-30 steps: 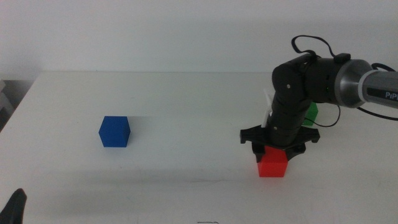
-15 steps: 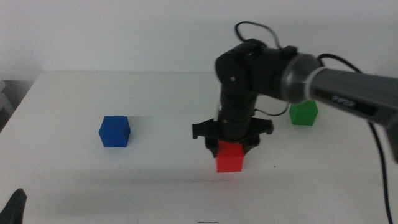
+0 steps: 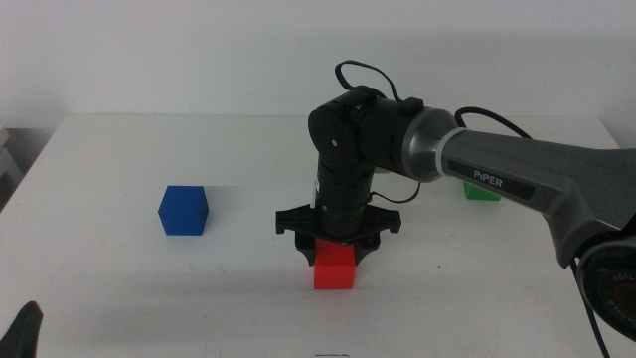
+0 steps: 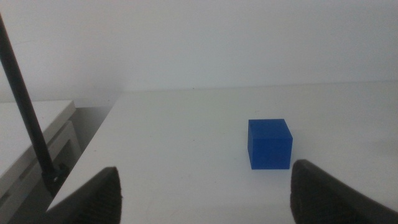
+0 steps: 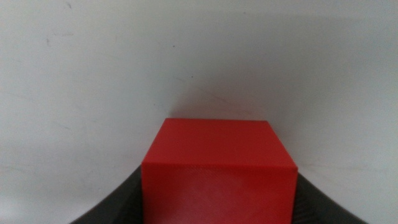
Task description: Stack red cubes first, then green, then blue cubes in a specific spot.
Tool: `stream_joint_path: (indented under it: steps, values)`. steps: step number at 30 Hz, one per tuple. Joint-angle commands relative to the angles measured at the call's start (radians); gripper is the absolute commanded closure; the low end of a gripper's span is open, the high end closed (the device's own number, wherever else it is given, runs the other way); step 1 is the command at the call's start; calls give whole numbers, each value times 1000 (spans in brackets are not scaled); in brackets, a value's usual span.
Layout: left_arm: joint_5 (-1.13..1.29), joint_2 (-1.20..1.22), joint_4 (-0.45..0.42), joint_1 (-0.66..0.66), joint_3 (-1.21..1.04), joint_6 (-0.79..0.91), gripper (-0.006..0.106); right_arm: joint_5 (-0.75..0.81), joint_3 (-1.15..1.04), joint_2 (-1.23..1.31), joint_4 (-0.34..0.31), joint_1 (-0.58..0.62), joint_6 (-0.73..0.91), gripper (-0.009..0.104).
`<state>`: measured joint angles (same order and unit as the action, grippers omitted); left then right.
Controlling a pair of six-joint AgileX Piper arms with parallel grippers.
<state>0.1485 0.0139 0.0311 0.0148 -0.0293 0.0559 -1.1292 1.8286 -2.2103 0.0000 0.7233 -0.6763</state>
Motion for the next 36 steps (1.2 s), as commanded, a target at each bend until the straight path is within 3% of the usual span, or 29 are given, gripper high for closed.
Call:
stream_joint_path:
  steps: [1, 3, 5, 6, 10, 13, 25, 32, 36]
  values:
    - [-81, 19, 8, -1, 3, -2, 8, 19, 27, 50, -12, -1, 1, 96]
    - [-81, 19, 8, -1, 3, -2, 8, 18, 27, 48, -12, -1, 1, 96]
    - [-81, 19, 8, -1, 3, -2, 8, 21, 27, 48, -12, -1, -3, 63]
    - [-81, 19, 8, -1, 3, -2, 8, 18, 27, 48, -11, -1, -3, 39]
    - [-81, 19, 8, -1, 3, -2, 8, 20, 27, 48, -11, -1, 0, 14]
    - [-81, 19, 8, -1, 3, -2, 8, 13, 27, 52, -11, -1, 25, 1]
    - [-81, 19, 8, -1, 3, -2, 8, -28, 36, 122, -36, -2, 35, 1]
    - [-81, 19, 8, -1, 3, -2, 8, -70, 51, 181, -84, -8, 29, 1]
    - [-81, 19, 8, -1, 3, -2, 8, -133, 84, 221, -98, -33, 97, 1]
